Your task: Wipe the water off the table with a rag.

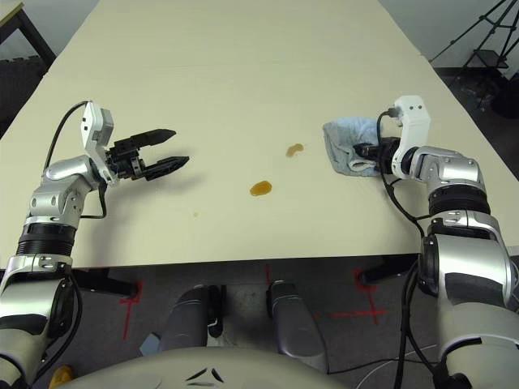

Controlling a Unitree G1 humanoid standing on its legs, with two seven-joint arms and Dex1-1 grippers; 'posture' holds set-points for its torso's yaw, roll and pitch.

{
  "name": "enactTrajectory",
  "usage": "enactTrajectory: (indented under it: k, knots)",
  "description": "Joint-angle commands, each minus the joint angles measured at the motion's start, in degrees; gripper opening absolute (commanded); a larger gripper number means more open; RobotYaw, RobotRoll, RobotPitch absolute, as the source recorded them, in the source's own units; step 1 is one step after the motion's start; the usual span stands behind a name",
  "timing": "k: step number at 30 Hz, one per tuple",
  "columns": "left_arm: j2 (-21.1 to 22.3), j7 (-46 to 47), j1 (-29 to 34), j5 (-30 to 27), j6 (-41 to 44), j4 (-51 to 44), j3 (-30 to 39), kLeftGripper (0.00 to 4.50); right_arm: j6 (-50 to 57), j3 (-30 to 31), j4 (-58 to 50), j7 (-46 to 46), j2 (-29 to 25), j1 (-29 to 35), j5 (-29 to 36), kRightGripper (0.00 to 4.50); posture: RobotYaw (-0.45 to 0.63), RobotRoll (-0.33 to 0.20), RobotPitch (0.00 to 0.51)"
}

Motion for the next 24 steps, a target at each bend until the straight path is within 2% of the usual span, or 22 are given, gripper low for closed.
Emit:
enactTrajectory:
  k: [1,5,13,24]
  knots:
    - [-0.27,0.10,-0.10,1.07,-0.94,1.05,-0.68,4.50,2.64,-3.81,-1.97,-2.25,-0.32,-2.59,3.24,0.16,-0.16,0.000,0.103]
    - [-0.37,-0.04,-0.24,1.09,-1.25,1.43,-0.81,4.50,5.11,-4.65,-4.55,-3.85,0.54,-3.17,4.59,0.16,-0.16,0.000,0.105]
    - [-0.50,-0.27,-0.53,1.25,-1.57,2.14,-1.13,4.50,7.48,-2.28,-10.64,-6.17,5.37,0.38,4.31,0.16,-0.16,0.000,0.112]
    - [-0.07,-0.14,-0.18,1.21,-1.37,1.72,-1.12,4.50,1.21,4.76,-9.30,-10.17,9.49,4.86,-2.09,0.15,-0.15,0.000,0.115]
